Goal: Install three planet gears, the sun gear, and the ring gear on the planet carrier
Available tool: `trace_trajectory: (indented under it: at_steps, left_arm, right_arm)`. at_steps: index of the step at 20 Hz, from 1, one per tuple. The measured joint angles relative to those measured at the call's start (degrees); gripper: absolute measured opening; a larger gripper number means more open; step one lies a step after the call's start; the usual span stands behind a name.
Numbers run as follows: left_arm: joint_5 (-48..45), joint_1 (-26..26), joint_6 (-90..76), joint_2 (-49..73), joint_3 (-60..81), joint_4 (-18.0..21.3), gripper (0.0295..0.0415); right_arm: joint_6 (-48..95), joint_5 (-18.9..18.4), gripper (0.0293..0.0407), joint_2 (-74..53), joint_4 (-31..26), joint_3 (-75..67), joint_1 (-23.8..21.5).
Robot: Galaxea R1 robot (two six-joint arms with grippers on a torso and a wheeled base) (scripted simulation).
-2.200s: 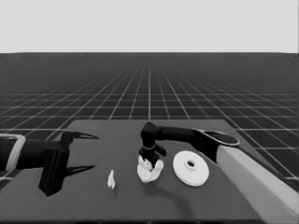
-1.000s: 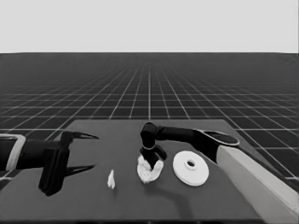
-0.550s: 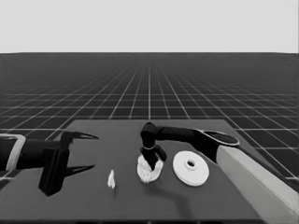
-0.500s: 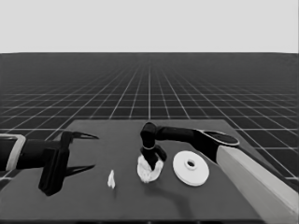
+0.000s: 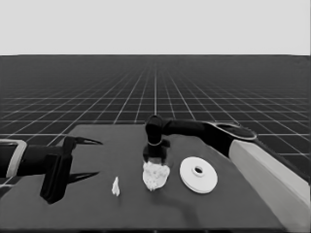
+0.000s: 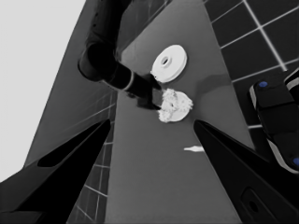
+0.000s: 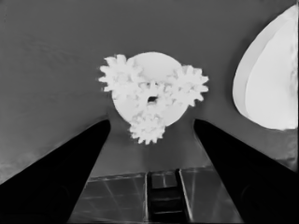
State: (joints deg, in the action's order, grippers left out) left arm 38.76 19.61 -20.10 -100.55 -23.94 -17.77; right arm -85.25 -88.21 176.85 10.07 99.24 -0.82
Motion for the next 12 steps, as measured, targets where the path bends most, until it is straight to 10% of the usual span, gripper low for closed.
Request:
trace_trajectory:
  at_steps: [6,7,8,12]
  left_arm:
    - [0.00,0.00,0.00,0.00,0.00,0.00,0.0385]
    - [0.00,0.00,0.00,0.00,0.00,0.00,0.0385]
    - [0.00,0.00,0.00,0.00,0.00,0.00,0.0385]
    - [0.00,0.00,0.00,0.00,0.00,0.00,0.0385]
  right_arm:
    - [6.99,0.07,0.0385,-0.11,-0.94,-0.21,-0.88]
    - [30.72,8.52,0.0404,-15.92,11.59,-26.50,6.23]
    - [45.72,13.47,0.0395,-40.47,19.11,-47.24,13.05]
    - [64.58,19.71,0.0385,-72.24,28.59,-73.53,20.38]
